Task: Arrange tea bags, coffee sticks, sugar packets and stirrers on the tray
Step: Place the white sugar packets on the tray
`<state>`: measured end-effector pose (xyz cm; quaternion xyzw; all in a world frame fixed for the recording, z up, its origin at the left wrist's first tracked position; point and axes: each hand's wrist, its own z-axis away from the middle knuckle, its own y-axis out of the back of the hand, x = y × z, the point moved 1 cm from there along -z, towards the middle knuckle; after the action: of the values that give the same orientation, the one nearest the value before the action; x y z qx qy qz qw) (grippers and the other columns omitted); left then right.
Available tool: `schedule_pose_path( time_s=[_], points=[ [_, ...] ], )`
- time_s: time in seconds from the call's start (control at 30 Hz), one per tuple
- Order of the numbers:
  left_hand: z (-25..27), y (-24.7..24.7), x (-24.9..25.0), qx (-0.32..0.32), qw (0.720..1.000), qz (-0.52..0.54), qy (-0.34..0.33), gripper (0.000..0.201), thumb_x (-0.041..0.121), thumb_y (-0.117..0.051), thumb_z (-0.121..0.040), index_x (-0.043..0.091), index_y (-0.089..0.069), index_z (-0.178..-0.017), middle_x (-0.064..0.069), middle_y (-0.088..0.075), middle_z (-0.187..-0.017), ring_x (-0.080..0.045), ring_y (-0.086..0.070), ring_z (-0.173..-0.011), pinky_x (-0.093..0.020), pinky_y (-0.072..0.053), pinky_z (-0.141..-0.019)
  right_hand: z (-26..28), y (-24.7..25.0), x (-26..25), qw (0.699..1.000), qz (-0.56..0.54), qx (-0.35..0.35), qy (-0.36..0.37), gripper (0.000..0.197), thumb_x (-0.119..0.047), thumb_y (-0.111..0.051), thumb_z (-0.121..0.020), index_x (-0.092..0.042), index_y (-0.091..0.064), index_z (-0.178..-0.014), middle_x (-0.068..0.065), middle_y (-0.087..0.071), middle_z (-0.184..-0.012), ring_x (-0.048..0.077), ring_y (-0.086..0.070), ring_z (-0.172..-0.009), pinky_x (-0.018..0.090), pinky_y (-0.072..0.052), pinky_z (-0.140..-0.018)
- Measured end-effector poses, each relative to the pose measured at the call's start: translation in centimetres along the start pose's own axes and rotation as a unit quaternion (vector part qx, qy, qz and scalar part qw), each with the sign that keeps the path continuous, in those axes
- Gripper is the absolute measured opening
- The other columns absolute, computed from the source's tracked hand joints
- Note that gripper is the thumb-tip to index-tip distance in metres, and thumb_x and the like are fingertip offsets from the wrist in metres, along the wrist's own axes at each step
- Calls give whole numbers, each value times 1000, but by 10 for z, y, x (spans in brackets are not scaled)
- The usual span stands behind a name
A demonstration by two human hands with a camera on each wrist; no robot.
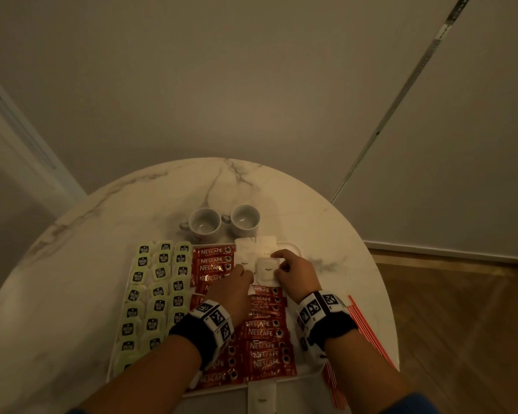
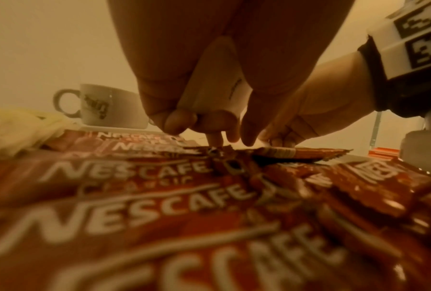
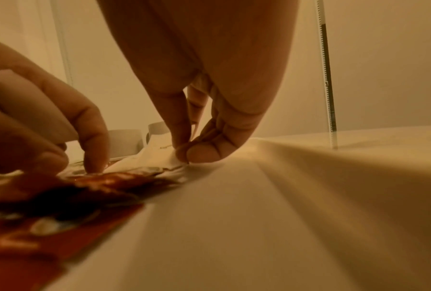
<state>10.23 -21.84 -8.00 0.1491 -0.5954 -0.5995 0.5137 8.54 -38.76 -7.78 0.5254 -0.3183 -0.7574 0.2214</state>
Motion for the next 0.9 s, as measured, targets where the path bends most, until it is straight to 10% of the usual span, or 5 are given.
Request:
schedule_pose_path(
  time_s=[0.63, 0.9],
  points=[
    [8, 15, -30, 2, 999, 1, 39, 22, 30, -53, -92, 24, -56, -113, 4, -49, -117, -17, -57, -99, -30, -47, -84, -6, -2, -13, 998, 52, 15, -29, 27, -5, -56, -85, -15, -52, -110, 0, -58, -86, 16, -56, -75, 24, -41, -65],
    [6, 8, -4, -66, 994, -55, -64, 31, 20, -54, -91, 22, -57, -122, 5, -41, -124, -19, -56, -99, -34, -51, -85, -3, -1, -15, 997, 71, 11, -3, 23, -3, -51, -88, -17, -53, -106, -3, -55, -71, 15, -54, -65, 25, -43, -61]
  ],
)
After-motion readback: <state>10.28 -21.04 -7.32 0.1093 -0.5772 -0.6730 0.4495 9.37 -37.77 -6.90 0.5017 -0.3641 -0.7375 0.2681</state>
